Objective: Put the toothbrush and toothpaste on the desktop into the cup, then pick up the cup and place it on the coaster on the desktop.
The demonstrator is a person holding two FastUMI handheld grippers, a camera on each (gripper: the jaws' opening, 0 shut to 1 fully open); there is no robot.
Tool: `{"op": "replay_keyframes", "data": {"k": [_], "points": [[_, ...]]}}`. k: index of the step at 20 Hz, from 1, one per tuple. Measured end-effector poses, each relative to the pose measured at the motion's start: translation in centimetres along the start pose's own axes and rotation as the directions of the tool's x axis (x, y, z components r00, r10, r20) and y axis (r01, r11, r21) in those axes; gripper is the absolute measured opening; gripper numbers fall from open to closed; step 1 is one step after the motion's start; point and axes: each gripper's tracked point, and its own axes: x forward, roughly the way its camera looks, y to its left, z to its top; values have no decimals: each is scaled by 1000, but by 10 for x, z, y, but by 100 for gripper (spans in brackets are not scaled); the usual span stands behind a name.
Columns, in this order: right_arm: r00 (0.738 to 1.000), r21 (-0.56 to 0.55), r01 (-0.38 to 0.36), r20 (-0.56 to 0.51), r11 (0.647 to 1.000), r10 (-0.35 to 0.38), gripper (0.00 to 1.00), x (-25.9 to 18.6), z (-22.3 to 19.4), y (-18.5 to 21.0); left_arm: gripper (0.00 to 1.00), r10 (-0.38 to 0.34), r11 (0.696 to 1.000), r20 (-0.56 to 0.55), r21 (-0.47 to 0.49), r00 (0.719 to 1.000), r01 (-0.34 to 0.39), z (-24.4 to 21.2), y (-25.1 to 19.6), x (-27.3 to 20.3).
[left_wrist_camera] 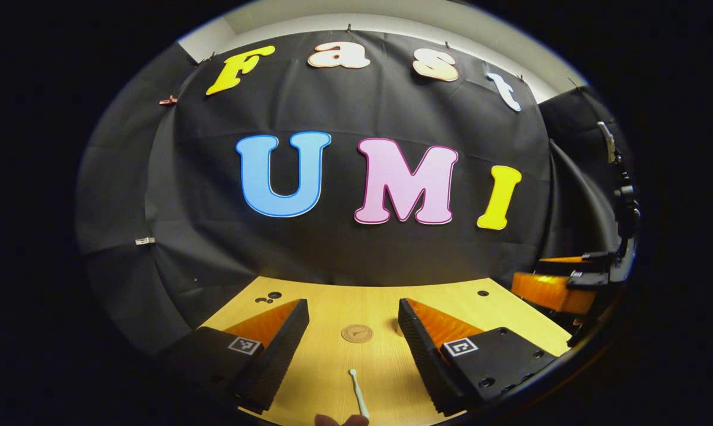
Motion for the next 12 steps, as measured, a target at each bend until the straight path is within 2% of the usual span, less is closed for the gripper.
{"op": "replay_keyframes", "data": {"k": [3, 5, 8, 12], "points": [[990, 15, 4, -140, 1000, -2, 97, 25, -46, 1, 96, 12, 1000, -10, 18, 1000, -12, -13, 6, 3], [971, 47, 12, -239, 999, -1, 97, 40, -81, 2, 96, 16, 1000, -25, 16, 1000, -15, -23, 9, 3], [927, 100, 32, -375, 994, 8, 97, 57, -131, 4, 96, 29, 999, -39, 21, 999, -28, -33, 15, 3], [851, 138, 65, -526, 988, 18, 99, 72, -188, 6, 96, 48, 998, -74, 35, 996, -45, -50, 25, 2]]}}
